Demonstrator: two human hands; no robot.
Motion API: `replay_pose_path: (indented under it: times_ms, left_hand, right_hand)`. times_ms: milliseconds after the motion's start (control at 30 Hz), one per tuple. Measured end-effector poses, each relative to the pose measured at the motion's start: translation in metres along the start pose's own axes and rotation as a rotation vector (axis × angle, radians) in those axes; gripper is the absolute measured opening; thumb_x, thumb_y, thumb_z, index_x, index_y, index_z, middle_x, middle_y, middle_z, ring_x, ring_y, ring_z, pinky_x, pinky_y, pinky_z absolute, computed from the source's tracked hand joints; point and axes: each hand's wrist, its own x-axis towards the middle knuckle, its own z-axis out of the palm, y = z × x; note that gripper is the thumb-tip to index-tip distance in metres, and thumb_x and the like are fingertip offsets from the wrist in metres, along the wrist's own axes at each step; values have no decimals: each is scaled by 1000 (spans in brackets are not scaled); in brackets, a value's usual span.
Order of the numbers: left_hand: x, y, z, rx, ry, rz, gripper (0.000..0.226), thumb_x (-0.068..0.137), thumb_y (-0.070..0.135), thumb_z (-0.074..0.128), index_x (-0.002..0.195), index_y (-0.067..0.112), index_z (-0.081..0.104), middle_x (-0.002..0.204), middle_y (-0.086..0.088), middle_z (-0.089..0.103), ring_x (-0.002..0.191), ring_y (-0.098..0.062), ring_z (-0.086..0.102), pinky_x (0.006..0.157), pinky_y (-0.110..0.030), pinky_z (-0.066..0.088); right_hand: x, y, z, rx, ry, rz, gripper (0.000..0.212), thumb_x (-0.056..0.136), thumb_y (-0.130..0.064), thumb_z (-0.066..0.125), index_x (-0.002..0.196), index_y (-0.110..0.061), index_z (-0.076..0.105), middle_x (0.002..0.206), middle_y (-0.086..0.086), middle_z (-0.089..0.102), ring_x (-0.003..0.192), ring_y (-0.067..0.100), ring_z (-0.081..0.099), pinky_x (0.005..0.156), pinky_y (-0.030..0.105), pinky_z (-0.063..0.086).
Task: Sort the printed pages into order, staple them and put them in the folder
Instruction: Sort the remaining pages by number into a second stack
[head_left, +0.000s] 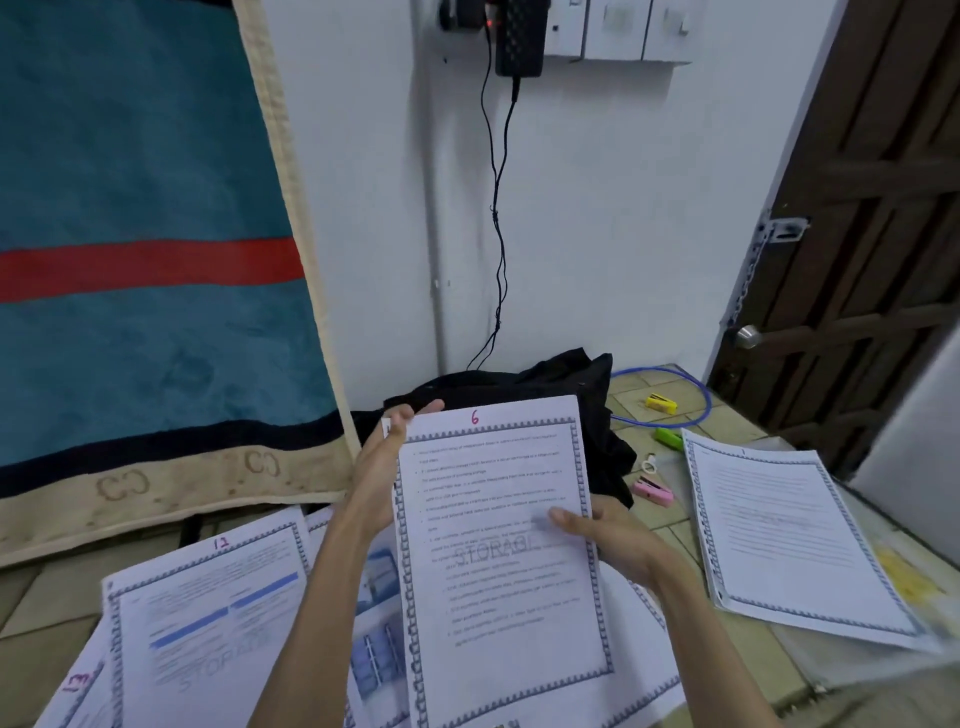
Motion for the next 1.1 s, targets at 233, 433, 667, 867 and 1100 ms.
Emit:
replay_pose_path:
  times_ms: [233, 433, 667, 867, 1100]
  left_hand:
    - [12, -35, 23, 146, 1, -76, 29, 98, 30, 39, 124, 20, 49, 117, -1, 65, 105, -20, 63, 88, -37, 52]
    - [1, -58, 27, 385, -100, -270, 33, 89, 19, 59, 121, 14, 59, 110, -7, 70, 96, -24, 69, 75, -34, 58]
    - [16, -70, 21, 151, -124, -472, 49, 77, 21, 63, 124, 9, 57, 119, -17, 65, 109, -34, 62, 87, -44, 55]
    - [25, -86, 18, 437, 47, -362, 47, 87, 27, 63, 131, 14, 52, 118, -7, 66, 106, -25, 64, 96, -45, 50]
    - [28, -84, 17, 214, 6, -494, 36, 86, 20, 63, 121, 9, 59, 114, -16, 68, 104, -32, 65, 85, -46, 55]
  right_hand:
    - [5, 6, -18, 80, 301, -144, 23, 83, -8, 67, 105, -13, 69, 101, 0, 74, 96, 18, 70, 81, 31, 57]
    - [17, 20, -33, 197, 430, -97, 16, 86, -6, 63, 96, -17, 70, 96, 2, 75, 92, 22, 71, 83, 41, 56]
    - [26, 29, -44, 191, 386, -44, 18, 88, -5, 62, 100, -16, 68, 98, -1, 74, 90, 17, 72, 75, 31, 58]
    - [38, 24, -54, 276, 297, 54, 21, 83, -5, 67, 104, -6, 67, 101, 12, 73, 91, 26, 72, 72, 37, 59]
    - [46, 20, -64, 194, 259, 66, 23, 81, -1, 68, 102, -8, 67, 99, 8, 74, 90, 24, 72, 76, 38, 59]
